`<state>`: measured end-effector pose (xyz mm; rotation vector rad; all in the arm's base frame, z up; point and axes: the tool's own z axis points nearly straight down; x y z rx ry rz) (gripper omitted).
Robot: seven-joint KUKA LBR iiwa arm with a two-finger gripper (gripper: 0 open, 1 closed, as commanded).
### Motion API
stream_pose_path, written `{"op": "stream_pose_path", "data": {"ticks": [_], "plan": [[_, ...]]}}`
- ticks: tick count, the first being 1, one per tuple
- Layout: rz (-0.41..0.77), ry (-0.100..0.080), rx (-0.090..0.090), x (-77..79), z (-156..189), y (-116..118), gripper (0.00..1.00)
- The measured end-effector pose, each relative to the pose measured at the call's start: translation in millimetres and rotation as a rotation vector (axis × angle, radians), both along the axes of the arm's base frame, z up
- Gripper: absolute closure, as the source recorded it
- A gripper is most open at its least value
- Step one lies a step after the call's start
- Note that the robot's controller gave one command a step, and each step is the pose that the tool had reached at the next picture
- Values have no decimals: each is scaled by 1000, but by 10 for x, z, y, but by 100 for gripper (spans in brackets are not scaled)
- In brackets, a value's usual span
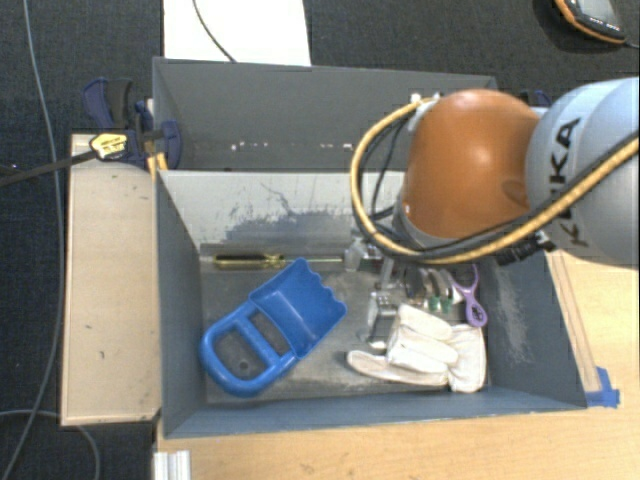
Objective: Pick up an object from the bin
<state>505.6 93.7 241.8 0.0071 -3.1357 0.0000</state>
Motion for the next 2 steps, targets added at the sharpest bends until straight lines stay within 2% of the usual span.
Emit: {"op": "stream_pose_path", "data": {"ticks": [1, 2], "plan": [[-5, -8, 1, 16, 39, -8, 0], [122, -13, 1, -124, -1339, -779, 0]]}}
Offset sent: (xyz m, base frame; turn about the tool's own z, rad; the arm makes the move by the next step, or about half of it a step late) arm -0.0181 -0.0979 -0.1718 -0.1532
